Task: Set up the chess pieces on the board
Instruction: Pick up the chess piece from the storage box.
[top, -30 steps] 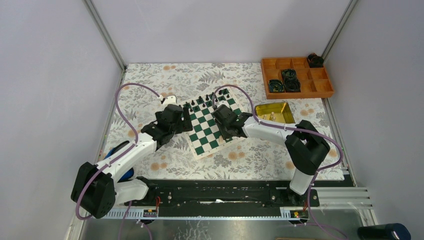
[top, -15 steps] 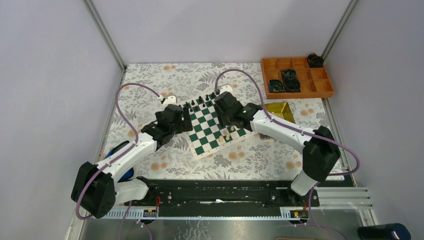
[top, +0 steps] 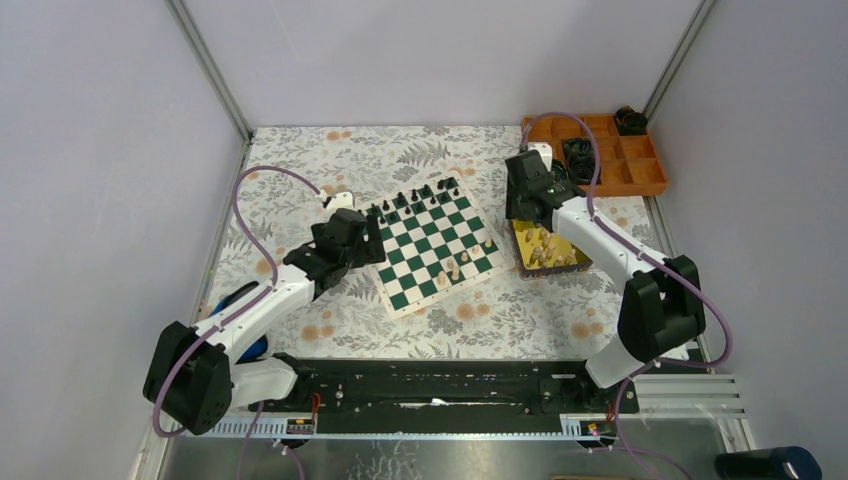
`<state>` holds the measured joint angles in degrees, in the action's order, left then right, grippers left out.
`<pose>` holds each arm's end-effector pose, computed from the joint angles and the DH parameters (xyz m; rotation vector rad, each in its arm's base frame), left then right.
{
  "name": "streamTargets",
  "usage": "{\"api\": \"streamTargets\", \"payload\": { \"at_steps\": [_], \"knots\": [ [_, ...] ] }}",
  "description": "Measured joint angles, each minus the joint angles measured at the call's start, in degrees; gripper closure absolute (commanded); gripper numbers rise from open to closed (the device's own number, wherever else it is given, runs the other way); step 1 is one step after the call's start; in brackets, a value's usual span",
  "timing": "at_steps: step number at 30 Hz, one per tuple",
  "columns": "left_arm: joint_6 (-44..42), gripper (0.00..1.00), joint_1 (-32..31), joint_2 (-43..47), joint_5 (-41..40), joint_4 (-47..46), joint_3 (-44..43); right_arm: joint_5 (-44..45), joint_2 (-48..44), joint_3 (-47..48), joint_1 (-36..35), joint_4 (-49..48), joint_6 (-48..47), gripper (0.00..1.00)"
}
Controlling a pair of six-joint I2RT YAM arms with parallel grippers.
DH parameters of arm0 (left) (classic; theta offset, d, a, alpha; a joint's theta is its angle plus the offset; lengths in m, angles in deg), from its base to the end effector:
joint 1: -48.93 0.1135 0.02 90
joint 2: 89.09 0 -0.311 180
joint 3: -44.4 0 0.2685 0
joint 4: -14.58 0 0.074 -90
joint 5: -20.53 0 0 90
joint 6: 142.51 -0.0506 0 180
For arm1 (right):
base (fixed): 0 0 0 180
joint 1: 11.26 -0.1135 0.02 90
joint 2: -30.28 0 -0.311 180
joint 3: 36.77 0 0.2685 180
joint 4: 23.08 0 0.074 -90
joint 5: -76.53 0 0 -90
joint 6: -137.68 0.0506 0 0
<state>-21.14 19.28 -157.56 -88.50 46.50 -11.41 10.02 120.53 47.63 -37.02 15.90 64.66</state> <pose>0.2294 -0.1116 0.2584 -0.1955 2.2930 -0.1563 0.3455 0.1443 0.3122 0.0220 2.2756 -0.0953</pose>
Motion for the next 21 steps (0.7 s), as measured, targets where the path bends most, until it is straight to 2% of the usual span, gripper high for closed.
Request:
{"api": "streamTargets", "payload": {
  "at_steps": [9, 21],
  "knots": [
    [-0.02, 0.01, 0.00, -0.70, -0.02, 0.00, 0.00, -1.84, 3.26, -1.38, 5.84, 0.59, 2.01, 0.52],
    [-0.02, 0.01, 0.00, -1.44, -0.04, -0.02, 0.00, -6.10, 9.62, -2.40, 8.22, -0.59, 3.08, 0.55]
  ]
}}
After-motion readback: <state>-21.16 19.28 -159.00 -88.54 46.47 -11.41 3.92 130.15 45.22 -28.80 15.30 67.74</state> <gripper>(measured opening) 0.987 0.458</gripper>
